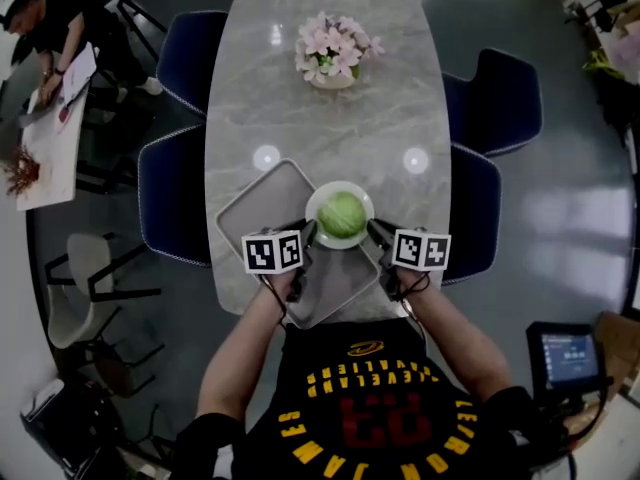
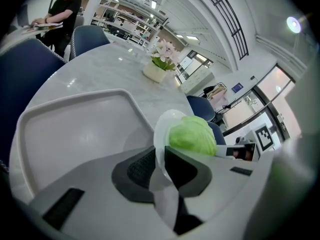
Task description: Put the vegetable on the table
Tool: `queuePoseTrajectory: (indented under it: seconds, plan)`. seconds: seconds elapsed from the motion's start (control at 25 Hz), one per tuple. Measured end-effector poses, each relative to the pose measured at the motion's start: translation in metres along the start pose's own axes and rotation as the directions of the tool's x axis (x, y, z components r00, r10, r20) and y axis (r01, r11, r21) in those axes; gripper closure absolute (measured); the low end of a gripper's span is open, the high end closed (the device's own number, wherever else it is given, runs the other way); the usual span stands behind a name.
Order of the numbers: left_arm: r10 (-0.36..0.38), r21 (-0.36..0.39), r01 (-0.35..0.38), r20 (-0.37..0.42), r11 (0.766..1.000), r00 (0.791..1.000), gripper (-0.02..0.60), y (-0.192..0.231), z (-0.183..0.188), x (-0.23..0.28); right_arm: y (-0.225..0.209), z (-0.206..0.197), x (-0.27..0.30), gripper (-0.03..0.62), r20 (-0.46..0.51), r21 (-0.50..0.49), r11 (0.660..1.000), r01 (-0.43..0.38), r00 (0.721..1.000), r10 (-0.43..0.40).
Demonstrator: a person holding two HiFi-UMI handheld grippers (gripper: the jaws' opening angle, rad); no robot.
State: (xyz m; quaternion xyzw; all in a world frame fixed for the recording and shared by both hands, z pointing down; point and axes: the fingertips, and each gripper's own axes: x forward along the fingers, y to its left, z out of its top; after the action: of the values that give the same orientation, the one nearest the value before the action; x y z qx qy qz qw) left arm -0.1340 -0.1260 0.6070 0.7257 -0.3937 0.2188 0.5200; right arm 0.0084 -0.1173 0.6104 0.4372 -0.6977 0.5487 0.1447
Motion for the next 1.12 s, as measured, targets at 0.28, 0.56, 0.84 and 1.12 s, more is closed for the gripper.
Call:
queuePoseTrajectory:
  seconds: [0.28,0.56,0.84,1.12]
  plan:
    - [-0.006,0.036,0.008,-0.032,0.999,0.999,0.523,-0.014,0.021,0.027,-0.022,0.020,-0.003,0.554,0.022,0.041,0.999,0.016,1.000,-0.017]
    - [-0.020,0.075,0.026,-0.082,0.997,0.996,0.523,-0.029,0.045,0.062,-0.050,0.046,-0.004,0.554,0.061,0.094,0.995,0.039,0.997,-0.045]
    - [-0.018,0.101,0.033,-0.144,0.994,0.989,0.523,-0.037,0.058,0.093,-0.073,0.062,-0.003,0.554,0.068,0.124,0.990,0.068,0.995,-0.076]
    - [-0.008,0.142,0.044,-0.245,0.989,0.970,0.522,-0.039,0.063,0.124,-0.101,0.069,0.008,0.554,0.066,0.180,0.981,0.077,0.994,-0.090]
